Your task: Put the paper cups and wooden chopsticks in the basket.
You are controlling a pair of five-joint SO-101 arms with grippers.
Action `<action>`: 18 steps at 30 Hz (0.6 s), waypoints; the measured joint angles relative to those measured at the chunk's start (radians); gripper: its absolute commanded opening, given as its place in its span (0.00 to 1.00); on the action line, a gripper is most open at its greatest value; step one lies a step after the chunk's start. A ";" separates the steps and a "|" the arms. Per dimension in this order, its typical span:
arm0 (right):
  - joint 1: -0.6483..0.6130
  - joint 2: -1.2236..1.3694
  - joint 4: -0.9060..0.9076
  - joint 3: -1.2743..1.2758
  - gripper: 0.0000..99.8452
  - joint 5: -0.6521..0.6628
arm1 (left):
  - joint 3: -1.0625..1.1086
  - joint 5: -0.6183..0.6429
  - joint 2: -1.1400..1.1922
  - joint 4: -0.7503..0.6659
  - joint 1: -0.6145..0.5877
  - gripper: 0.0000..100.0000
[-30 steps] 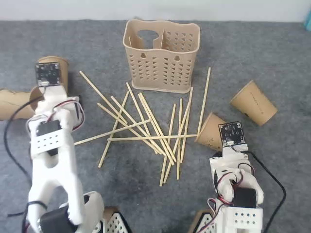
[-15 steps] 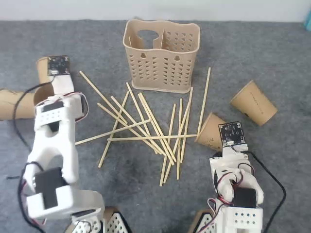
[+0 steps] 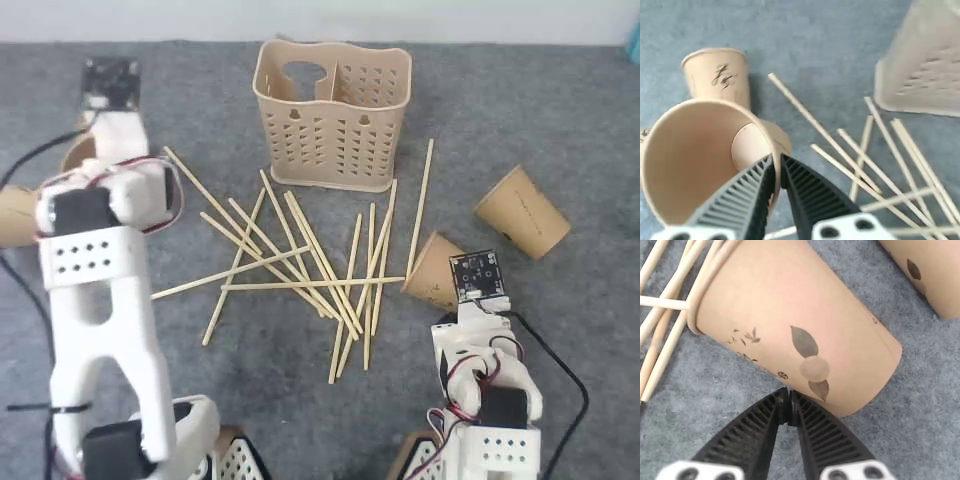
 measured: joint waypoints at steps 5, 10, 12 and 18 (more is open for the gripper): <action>0.000 0.000 0.000 0.000 0.01 0.000 | -0.218 0.098 0.018 0.121 0.080 0.01; 0.000 0.000 0.000 0.000 0.01 0.000 | -0.555 0.216 0.138 0.247 0.244 0.01; 0.000 0.000 0.000 0.000 0.01 0.000 | -0.715 0.267 0.212 0.288 0.310 0.01; 0.000 0.000 0.000 0.000 0.01 0.000 | -1.183 0.353 0.474 0.321 0.445 0.01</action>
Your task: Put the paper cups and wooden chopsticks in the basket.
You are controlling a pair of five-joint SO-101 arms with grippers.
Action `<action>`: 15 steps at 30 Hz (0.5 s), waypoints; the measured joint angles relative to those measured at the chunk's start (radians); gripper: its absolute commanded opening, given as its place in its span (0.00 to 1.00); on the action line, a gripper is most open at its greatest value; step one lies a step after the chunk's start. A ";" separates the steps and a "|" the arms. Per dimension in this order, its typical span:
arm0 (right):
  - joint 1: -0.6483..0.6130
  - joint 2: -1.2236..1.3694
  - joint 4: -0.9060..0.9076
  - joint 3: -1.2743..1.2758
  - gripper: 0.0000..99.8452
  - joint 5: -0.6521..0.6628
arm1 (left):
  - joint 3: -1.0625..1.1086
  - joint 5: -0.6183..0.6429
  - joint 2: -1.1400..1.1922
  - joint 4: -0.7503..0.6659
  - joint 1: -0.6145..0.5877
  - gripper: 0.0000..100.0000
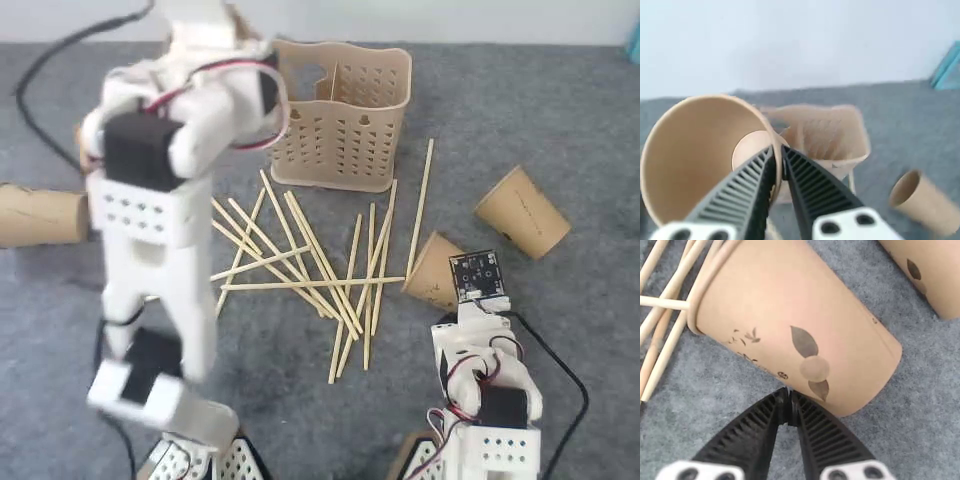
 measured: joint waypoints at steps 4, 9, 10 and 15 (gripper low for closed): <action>0.000 0.000 0.000 0.000 0.01 0.000 | -0.256 0.041 0.167 0.000 0.063 0.01; 0.000 0.000 0.000 0.000 0.01 0.000 | -0.477 0.048 0.374 0.000 0.133 0.01; 0.000 0.000 0.000 0.000 0.01 0.000 | -0.509 0.048 0.413 -0.002 0.146 0.01; 0.000 0.000 0.000 0.000 0.01 0.000 | -0.624 0.048 0.586 -0.054 0.204 0.01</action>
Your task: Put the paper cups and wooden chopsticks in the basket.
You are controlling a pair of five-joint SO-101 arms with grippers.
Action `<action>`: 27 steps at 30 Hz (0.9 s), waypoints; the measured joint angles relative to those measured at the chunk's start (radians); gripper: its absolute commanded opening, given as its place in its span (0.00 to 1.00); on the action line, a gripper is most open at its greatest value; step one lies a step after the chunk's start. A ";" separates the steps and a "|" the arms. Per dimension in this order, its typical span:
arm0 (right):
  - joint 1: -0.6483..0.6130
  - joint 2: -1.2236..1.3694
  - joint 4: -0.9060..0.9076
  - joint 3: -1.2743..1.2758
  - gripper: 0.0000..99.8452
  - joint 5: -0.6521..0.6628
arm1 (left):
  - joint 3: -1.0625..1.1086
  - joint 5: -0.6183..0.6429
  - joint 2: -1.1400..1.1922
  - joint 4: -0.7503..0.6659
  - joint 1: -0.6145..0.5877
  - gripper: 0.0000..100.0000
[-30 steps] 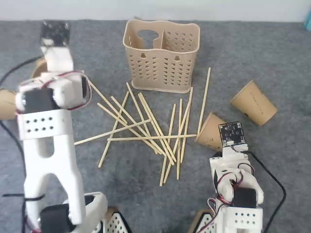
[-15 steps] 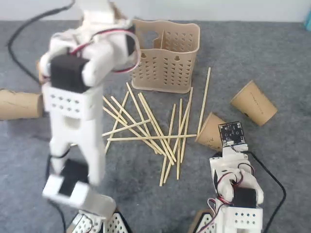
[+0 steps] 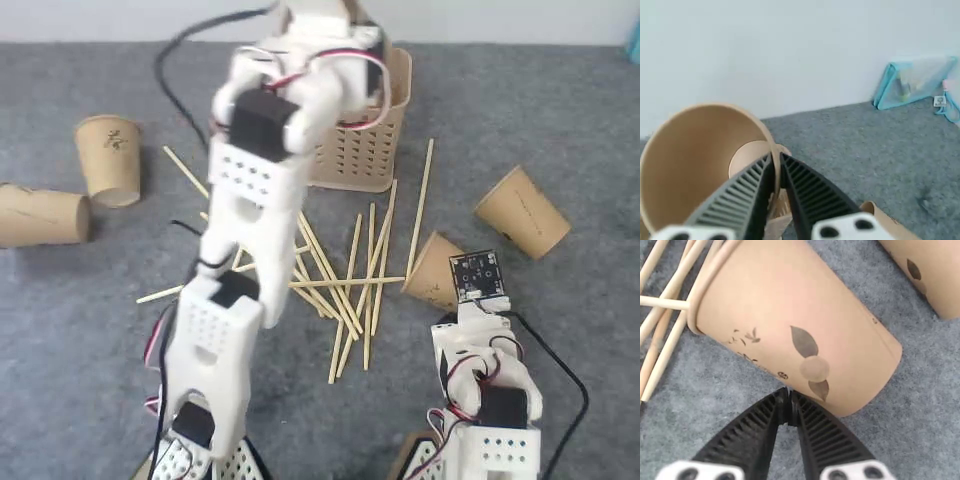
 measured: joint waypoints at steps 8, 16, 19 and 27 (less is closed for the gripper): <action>0.000 0.000 0.000 0.000 0.01 0.000 | -0.025 0.000 0.150 -0.106 0.025 0.01; 0.000 0.000 0.000 0.000 0.01 0.000 | -0.025 -0.092 0.184 -0.114 -0.006 0.01; 0.000 0.000 0.000 0.000 0.01 0.000 | -0.025 -0.141 0.184 -0.097 -0.005 0.07; 0.000 0.000 0.000 0.000 0.01 0.000 | -0.138 -0.183 0.183 0.049 -0.005 0.27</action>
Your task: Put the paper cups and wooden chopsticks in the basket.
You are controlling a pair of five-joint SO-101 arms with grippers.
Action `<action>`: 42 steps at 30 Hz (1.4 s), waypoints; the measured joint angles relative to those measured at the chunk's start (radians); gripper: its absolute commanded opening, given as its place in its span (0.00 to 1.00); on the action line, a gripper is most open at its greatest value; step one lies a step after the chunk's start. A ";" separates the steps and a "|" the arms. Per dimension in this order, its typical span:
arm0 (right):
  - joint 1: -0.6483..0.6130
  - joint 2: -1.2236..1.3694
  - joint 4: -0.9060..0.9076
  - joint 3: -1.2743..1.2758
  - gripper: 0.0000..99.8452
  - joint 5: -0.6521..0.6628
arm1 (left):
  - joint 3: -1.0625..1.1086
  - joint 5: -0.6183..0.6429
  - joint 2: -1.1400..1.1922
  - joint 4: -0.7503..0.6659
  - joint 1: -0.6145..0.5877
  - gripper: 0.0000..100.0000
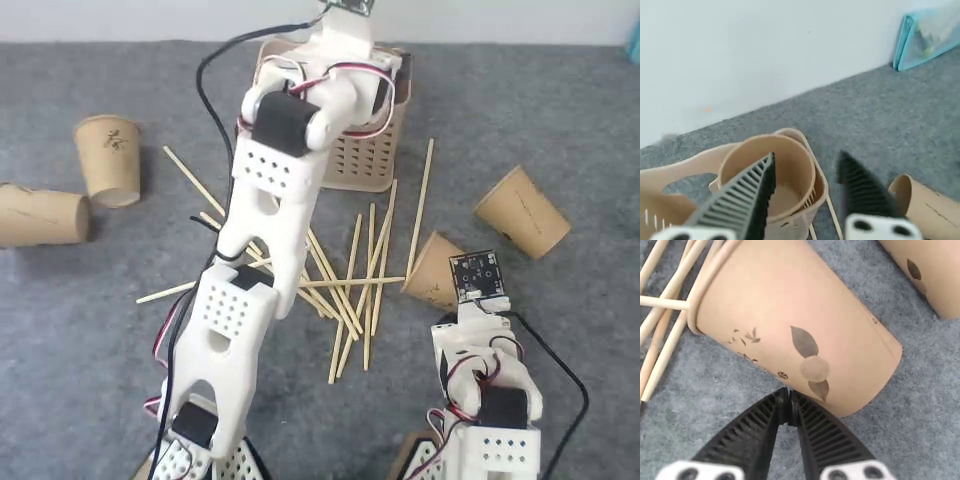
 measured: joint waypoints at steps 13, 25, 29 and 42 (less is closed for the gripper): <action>0.000 0.000 0.000 0.000 0.01 0.000 | 0.020 -0.040 -0.321 0.172 -0.107 0.02; 0.000 0.000 0.000 0.000 0.01 0.003 | 0.614 -0.008 -0.819 0.173 -0.230 0.01; 0.000 0.000 0.000 0.000 0.01 0.003 | 0.928 -0.005 -1.051 0.173 -0.236 0.01; 0.015 0.000 0.003 0.000 0.01 0.003 | 2.337 -0.011 -1.755 -0.410 -0.425 0.01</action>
